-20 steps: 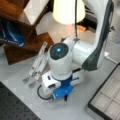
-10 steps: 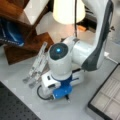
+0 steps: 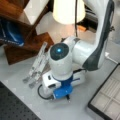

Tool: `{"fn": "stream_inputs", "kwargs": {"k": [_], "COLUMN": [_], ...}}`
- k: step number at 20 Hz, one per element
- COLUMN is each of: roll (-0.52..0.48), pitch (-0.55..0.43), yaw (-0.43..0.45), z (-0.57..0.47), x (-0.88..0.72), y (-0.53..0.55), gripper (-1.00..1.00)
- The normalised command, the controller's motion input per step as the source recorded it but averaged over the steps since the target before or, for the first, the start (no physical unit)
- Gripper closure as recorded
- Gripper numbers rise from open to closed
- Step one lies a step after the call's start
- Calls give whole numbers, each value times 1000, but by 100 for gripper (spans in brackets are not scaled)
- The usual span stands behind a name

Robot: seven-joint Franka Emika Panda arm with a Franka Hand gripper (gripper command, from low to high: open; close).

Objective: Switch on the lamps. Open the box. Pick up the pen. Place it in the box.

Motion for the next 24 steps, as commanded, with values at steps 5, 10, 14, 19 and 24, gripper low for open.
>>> {"fn": "stream_inputs", "kwargs": {"k": [5, 10, 14, 19, 24], "roll": [-75, -71, -100, -92, -116], "pitch": [116, 87, 102, 82, 57], "yaw": [-193, -151, -261, -323, -346], "z": [384, 358, 225, 260, 251], "x": [-86, -24, 8, -28, -102], "y": [173, 140, 94, 126, 163], "gripper": [100, 100, 100, 100, 100]}}
